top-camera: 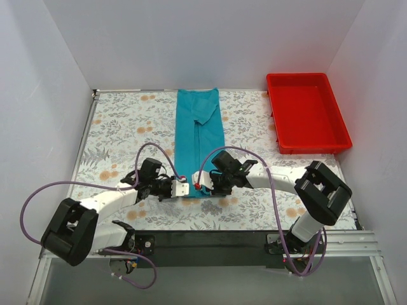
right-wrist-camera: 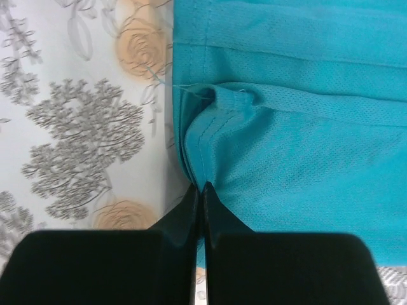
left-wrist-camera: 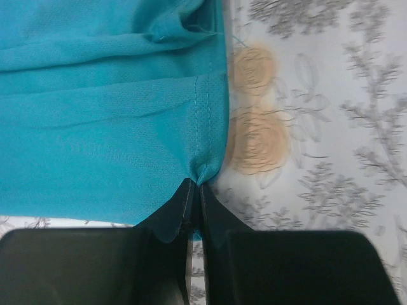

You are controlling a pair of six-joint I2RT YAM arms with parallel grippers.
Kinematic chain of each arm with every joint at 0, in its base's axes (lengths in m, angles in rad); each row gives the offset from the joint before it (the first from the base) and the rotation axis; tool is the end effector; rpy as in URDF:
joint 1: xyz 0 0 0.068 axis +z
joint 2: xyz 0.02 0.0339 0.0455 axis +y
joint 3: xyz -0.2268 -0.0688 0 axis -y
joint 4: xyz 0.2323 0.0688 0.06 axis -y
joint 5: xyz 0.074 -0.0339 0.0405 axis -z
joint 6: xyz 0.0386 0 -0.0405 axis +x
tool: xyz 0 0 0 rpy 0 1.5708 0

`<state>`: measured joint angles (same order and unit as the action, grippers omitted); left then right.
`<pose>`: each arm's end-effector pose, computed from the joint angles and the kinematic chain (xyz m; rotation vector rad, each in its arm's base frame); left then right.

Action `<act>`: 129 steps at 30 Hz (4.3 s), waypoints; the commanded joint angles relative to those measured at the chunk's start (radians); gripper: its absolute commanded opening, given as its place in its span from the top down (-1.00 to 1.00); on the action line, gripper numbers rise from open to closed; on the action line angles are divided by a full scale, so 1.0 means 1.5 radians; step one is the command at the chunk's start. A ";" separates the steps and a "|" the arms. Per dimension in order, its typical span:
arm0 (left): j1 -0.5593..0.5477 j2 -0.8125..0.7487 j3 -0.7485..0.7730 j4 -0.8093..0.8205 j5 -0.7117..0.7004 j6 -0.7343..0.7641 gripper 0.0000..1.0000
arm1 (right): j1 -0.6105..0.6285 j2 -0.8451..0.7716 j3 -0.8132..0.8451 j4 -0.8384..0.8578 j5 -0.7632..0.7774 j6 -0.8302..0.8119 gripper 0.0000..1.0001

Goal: Fold and stack the t-shirts
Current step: Fold the tshirt

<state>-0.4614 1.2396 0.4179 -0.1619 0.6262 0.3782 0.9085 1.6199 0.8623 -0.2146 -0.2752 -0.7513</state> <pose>0.1750 -0.1123 0.1111 1.2241 2.1510 -0.8277 0.1785 0.2460 0.1322 -1.9449 1.6322 0.4116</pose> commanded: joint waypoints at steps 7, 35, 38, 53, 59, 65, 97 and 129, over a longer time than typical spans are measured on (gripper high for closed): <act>-0.085 -0.190 0.022 -0.239 0.052 -0.094 1.00 | 0.070 -0.143 -0.039 -0.137 -0.081 0.093 0.97; 0.138 0.234 0.413 -0.082 0.074 0.016 1.00 | -0.194 0.136 0.364 -0.191 -0.075 -0.240 0.97; 0.148 0.280 0.442 -0.081 0.076 0.025 1.00 | -0.207 0.174 0.411 -0.190 -0.079 -0.259 0.97; 0.187 0.434 0.565 -0.035 0.061 0.020 1.00 | -0.237 0.342 0.571 -0.186 -0.084 -0.285 0.97; 0.190 0.455 0.577 -0.019 0.055 0.029 1.00 | -0.239 0.355 0.582 -0.174 -0.076 -0.293 0.97; 0.192 0.480 0.595 0.010 0.025 -0.009 0.75 | -0.241 0.368 0.592 -0.139 -0.052 -0.277 0.73; 0.203 0.452 0.468 -0.090 0.033 -0.700 0.17 | -0.250 0.412 0.543 -0.218 -0.201 0.270 0.66; 0.112 0.029 0.228 -0.133 0.253 -0.584 0.21 | -0.212 0.027 0.221 -0.256 -0.283 0.159 0.55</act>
<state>-0.2638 1.2480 0.8143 -0.4206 0.8814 -0.4278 0.5743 1.6047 1.2072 -0.6003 -0.5964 -0.5690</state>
